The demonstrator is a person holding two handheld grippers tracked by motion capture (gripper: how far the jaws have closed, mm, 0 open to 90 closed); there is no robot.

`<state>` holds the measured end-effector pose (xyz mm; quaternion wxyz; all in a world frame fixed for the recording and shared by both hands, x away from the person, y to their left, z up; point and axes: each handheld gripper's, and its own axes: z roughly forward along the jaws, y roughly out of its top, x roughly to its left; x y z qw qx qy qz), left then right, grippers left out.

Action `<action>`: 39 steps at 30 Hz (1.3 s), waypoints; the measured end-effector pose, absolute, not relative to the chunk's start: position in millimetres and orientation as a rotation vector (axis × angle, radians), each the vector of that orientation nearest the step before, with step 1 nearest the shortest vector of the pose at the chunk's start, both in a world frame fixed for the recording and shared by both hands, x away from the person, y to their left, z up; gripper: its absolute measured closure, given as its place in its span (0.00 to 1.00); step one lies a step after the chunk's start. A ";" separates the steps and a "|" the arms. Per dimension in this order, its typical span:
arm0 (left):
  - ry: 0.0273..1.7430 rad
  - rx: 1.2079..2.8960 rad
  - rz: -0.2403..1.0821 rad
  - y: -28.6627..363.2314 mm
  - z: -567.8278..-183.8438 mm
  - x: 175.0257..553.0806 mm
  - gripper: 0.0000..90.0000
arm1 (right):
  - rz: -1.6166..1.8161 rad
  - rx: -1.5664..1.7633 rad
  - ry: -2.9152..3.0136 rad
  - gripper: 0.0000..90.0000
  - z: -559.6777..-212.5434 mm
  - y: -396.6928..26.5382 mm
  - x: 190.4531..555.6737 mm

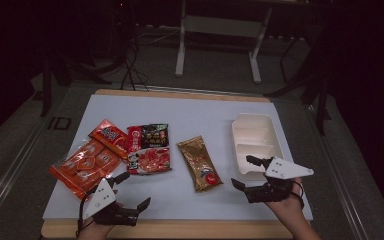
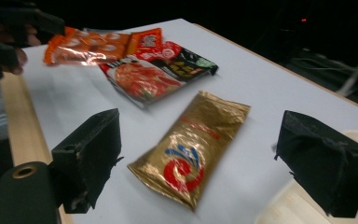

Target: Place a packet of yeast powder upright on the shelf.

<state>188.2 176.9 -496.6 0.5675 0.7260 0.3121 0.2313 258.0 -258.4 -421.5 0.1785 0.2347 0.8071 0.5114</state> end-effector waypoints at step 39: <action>0.733 1.712 0.538 178.4 -496.8 188.2 0.02 | 1.246 0.719 2.481 0.22 -434.5 -166.7 378.7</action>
